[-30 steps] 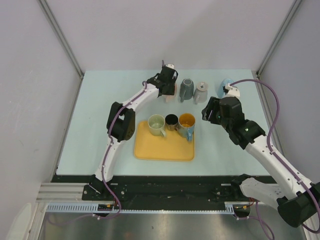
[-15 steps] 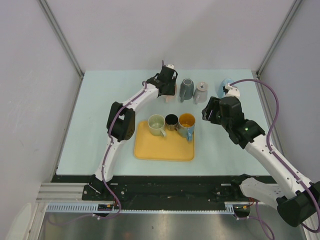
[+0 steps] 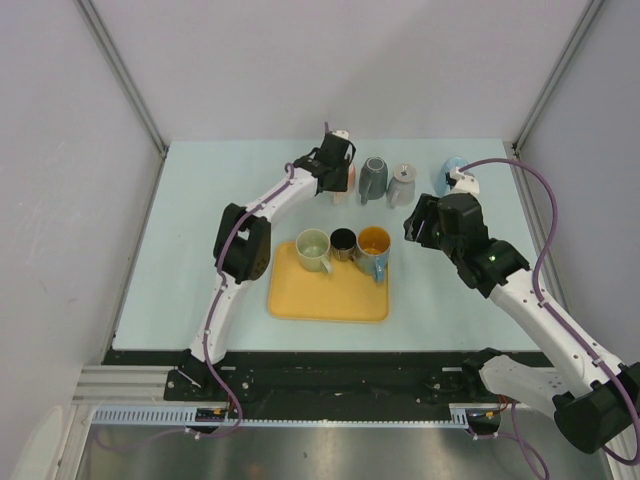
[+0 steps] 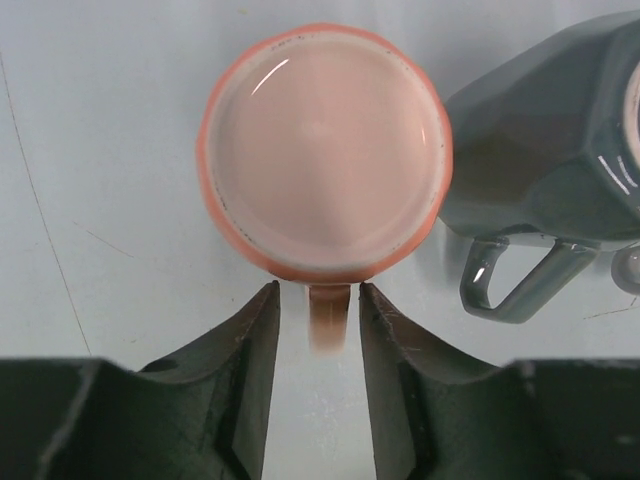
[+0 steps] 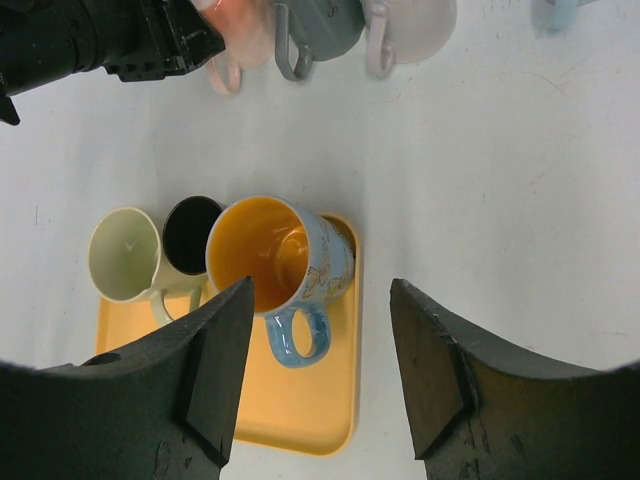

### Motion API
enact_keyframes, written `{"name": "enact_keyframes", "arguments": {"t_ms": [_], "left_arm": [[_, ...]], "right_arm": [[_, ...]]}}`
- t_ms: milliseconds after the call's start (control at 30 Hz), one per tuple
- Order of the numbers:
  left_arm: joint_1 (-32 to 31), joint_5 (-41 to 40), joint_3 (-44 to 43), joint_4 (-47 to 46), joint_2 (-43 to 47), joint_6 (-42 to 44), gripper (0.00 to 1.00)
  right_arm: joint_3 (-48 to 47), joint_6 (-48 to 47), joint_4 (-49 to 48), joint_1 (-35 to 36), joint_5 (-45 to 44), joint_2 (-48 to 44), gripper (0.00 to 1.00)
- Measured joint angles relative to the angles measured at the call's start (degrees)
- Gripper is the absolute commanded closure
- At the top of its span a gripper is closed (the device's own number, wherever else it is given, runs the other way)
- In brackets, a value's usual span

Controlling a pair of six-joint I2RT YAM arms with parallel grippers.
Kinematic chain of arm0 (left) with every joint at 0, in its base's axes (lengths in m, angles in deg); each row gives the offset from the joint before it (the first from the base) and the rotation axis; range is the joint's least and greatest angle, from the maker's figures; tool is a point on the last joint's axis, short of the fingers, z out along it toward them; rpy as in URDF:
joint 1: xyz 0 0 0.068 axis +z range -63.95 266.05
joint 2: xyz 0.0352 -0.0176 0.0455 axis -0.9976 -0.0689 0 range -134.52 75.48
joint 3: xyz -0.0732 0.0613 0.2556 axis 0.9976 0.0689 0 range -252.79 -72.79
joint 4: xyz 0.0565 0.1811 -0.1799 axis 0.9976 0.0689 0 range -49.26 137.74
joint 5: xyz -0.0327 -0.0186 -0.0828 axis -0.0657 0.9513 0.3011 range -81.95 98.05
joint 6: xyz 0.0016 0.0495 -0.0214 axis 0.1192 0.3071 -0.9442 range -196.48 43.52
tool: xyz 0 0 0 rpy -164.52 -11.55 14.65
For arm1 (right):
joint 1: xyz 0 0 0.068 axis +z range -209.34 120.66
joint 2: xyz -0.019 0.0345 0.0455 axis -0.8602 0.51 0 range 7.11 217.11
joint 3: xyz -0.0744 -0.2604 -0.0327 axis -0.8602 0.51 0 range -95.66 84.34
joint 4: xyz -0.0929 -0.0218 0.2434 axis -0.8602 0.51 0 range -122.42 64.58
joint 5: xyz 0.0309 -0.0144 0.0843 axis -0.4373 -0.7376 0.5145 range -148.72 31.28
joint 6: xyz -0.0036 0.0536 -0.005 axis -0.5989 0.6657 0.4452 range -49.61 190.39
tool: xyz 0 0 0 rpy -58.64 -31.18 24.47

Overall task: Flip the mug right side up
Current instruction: Turn over the cup at the center of the board.

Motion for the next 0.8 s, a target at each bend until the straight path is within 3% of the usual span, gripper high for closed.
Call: {"name": "enact_keyframes", "arguments": {"t_ms": [267, 467, 667, 767, 800], "left_arm": [[0.04, -0.04, 1.79, -0.11, 0.0, 0.04, 0.55], [0.15, 0.11, 1.81, -0.15, 0.0, 0.07, 0.64], [0.15, 0.74, 1.81, -0.17, 0.0, 0.09, 0.78], [0.15, 0.98, 1.81, -0.22, 0.0, 0.24, 0.9], [0.15, 0.98, 1.81, -0.2, 0.0, 0.39, 0.99]], "right_arm": [[0.0, 0.04, -0.02, -0.02, 0.02, 0.0, 0.39], [0.0, 0.22, -0.02, -0.17, 0.24, 0.0, 0.38], [0.0, 0.33, -0.02, -0.28, 0.44, 0.0, 0.39], [0.0, 0.39, -0.02, -0.31, 0.46, 0.0, 0.39], [0.02, 0.39, -0.02, -0.33, 0.46, 0.0, 0.39]]}}
